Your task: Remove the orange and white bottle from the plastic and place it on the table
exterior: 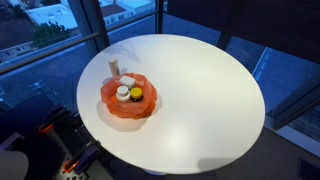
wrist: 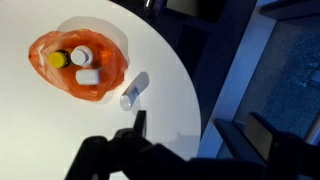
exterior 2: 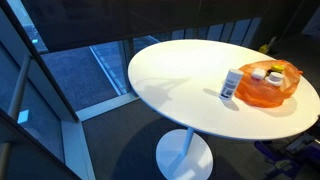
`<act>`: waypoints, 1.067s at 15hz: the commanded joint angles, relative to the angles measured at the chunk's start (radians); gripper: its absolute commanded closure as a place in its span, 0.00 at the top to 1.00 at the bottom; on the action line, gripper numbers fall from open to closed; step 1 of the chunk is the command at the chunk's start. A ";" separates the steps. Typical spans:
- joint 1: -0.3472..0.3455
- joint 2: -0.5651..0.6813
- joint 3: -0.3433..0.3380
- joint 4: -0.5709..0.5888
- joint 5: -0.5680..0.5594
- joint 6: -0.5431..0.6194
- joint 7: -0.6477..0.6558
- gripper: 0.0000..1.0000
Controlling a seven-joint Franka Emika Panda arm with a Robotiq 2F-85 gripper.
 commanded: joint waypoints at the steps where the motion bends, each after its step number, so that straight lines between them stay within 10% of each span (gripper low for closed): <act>1: 0.005 0.002 -0.004 0.004 -0.002 -0.003 0.003 1.00; 16: -0.066 0.125 0.011 0.018 -0.120 0.143 0.135 1.00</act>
